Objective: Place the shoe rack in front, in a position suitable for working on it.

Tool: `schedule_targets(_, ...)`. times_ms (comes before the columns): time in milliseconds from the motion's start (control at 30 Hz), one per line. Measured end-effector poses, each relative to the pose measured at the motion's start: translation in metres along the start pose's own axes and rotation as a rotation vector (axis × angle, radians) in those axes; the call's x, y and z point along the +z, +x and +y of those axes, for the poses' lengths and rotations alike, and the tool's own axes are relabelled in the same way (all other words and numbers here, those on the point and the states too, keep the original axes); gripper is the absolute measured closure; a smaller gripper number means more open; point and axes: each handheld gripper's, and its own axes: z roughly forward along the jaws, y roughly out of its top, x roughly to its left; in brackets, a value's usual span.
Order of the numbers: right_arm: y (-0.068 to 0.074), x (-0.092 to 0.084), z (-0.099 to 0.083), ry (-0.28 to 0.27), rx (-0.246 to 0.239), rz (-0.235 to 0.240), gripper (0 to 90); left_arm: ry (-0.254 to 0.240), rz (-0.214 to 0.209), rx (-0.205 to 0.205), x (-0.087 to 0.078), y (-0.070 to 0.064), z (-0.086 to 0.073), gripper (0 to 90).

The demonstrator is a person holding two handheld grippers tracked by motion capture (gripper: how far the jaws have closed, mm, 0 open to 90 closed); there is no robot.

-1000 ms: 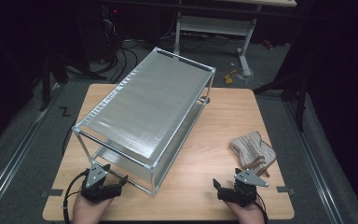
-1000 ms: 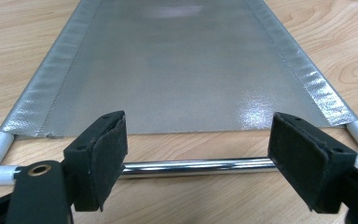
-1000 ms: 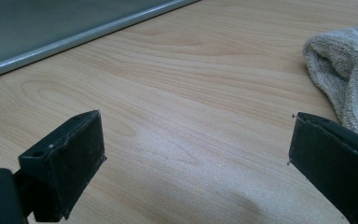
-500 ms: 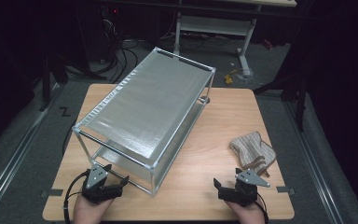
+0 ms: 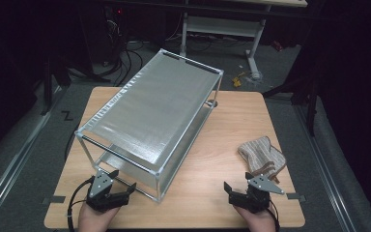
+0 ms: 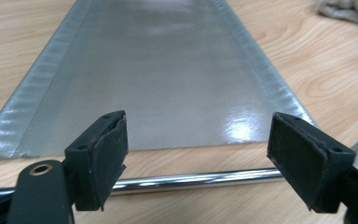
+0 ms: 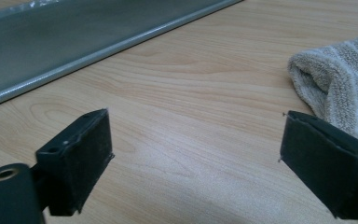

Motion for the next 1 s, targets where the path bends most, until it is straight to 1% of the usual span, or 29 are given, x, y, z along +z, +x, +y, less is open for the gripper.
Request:
schedule_targets(67, 0.0, 0.0, 0.001, 0.002, 0.002, 0.0, 2.8, -0.004, -0.007, 0.001, -0.001, -0.001, 0.001, 20.3)
schedule_targets(100, 0.001, 0.0, 0.001, 0.006, 0.004, 0.003, 1.0, -0.013, -0.02, 0.007, -0.002, -0.005, 0.003, 20.2)
schedule_targets(133, 0.001, 0.0, 0.002, 0.0, 0.002, 0.005, 1.0, -0.019, -0.026, 0.014, -0.003, -0.007, 0.004, 20.0)
schedule_targets(200, 0.002, -0.001, 0.002, -0.004, 0.0, -0.007, 1.2, -0.031, -0.04, 0.02, -0.005, -0.012, 0.006, 20.0)
schedule_targets(300, 0.003, -0.002, 0.004, -0.002, -0.006, 0.006, 2.4, -0.05, -0.061, 0.029, -0.007, -0.019, 0.01, 19.9)
schedule_targets(333, 0.003, -0.002, 0.004, -0.002, -0.006, 0.006, 2.4, -0.05, -0.061, 0.029, -0.007, -0.019, 0.01, 19.8)
schedule_targets(367, 0.005, -0.002, 0.005, 0.001, -0.014, 0.015, 3.1, -0.059, -0.081, 0.033, -0.008, -0.025, 0.012, 19.8)
schedule_targets(400, 0.005, -0.002, 0.005, 0.001, -0.014, 0.015, 3.1, -0.059, -0.081, 0.033, -0.008, -0.025, 0.012, 19.8)
schedule_targets(433, 0.007, 0.0, 0.004, 0.012, -0.021, 0.016, 5.7, -0.063, -0.099, 0.044, -0.009, -0.03, 0.014, 19.8)
schedule_targets(467, 0.008, 0.001, 0.004, 0.016, -0.02, 0.015, 6.4, -0.063, -0.099, 0.044, -0.009, -0.03, 0.014, 19.8)
schedule_targets(500, 0.008, 0.002, 0.003, 0.019, -0.02, 0.016, 6.8, -0.065, -0.107, 0.048, -0.009, -0.033, 0.015, 19.8)
schedule_targets(533, 0.008, 0.002, 0.003, 0.022, -0.02, 0.021, 6.9, -0.073, -0.125, 0.049, -0.01, -0.038, 0.017, 19.8)
schedule_targets(600, 0.009, 0.003, 0.003, 0.024, -0.02, 0.024, 6.9, -0.075, -0.131, 0.056, -0.01, -0.04, 0.018, 19.8)
schedule_targets(633, 0.009, 0.003, 0.002, 0.018, -0.024, 0.026, 7.9, -0.081, -0.146, 0.061, -0.011, -0.045, 0.02, 19.8)
schedule_targets(667, 0.009, 0.003, 0.002, 0.018, -0.024, 0.026, 7.9, -0.081, -0.146, 0.061, -0.011, -0.045, 0.02, 19.9)
schedule_targets(700, 0.008, 0.003, 0.002, 0.009, -0.017, 0.026, 8.9, -0.092, -0.164, 0.061, -0.013, -0.049, 0.022, 20.1)
schedule_targets(733, 0.008, 0.003, 0.002, 0.009, -0.017, 0.026, 8.9, -0.092, -0.164, 0.061, -0.013, -0.049, 0.022, 20.5)
schedule_targets(767, 0.007, 0.003, 0.002, 0.005, -0.015, 0.026, 9.9, -0.103, -0.186, 0.056, -0.014, -0.053, 0.025, 21.4)
schedule_targets(800, 0.007, 0.003, 0.002, 0.005, -0.015, 0.026, 9.9, -0.103, -0.186, 0.056, -0.014, -0.053, 0.025, 22.4)
schedule_targets(833, 0.006, 0.003, 0.002, 0.003, -0.005, 0.024, 10.9, -0.107, -0.217, 0.057, -0.014, -0.059, 0.027, 23.8)
schedule_targets(867, 0.006, 0.003, 0.002, 0.003, -0.002, 0.023, 11.2, -0.108, -0.231, 0.061, -0.014, -0.063, 0.028, 25.0)
schedule_targets(900, 0.006, 0.003, 0.001, 0.003, 0.002, 0.023, 11.7, -0.107, -0.238, 0.072, -0.013, -0.067, 0.03, 27.3)
schedule_targets(1000, 0.006, 0.003, 0.001, 0.004, 0.002, 0.024, 12.0, -0.121, -0.239, 0.101, -0.014, -0.078, 0.034, 39.2)
